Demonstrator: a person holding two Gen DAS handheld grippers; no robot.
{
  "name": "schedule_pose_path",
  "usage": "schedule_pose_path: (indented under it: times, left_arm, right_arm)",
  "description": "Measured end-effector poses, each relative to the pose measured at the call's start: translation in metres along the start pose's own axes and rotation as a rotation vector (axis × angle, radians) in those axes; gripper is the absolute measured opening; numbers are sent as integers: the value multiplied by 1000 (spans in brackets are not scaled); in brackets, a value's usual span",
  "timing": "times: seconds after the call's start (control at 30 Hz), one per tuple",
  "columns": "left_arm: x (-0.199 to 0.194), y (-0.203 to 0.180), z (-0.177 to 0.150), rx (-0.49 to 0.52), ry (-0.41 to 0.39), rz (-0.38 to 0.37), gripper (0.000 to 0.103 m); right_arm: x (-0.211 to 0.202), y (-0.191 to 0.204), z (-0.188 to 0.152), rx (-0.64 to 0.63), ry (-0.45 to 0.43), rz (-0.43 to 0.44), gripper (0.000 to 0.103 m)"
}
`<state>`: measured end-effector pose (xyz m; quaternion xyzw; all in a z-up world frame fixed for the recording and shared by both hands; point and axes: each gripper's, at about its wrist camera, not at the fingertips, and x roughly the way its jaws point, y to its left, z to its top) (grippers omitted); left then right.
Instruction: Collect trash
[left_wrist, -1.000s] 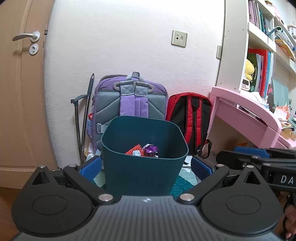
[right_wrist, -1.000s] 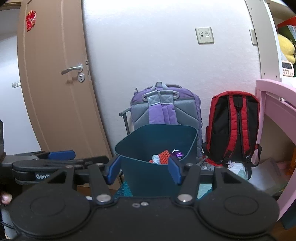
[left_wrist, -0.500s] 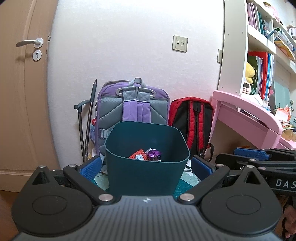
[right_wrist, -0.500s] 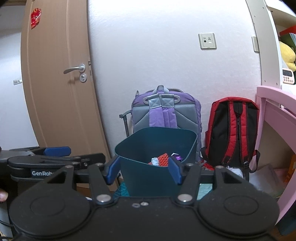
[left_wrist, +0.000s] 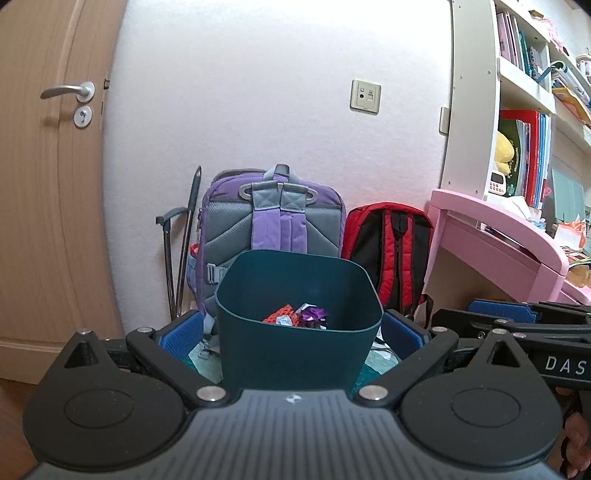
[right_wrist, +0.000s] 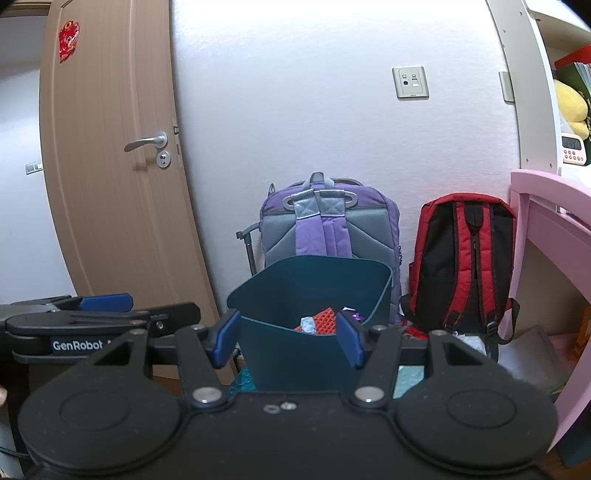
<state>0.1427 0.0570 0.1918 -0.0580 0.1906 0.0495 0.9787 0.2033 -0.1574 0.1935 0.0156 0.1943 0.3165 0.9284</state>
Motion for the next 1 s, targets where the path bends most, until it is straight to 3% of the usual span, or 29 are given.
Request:
schedule_pose_path:
  times: [0.23,1.0]
  left_arm:
    - [-2,-7,0,23,-27,25,103]
    - [13,2,-3,-42,18,-29,103]
  right_arm:
    - [-1,-2,-1,12,-2,3,56]
    - [7,-2,-4,29,2,-19,56]
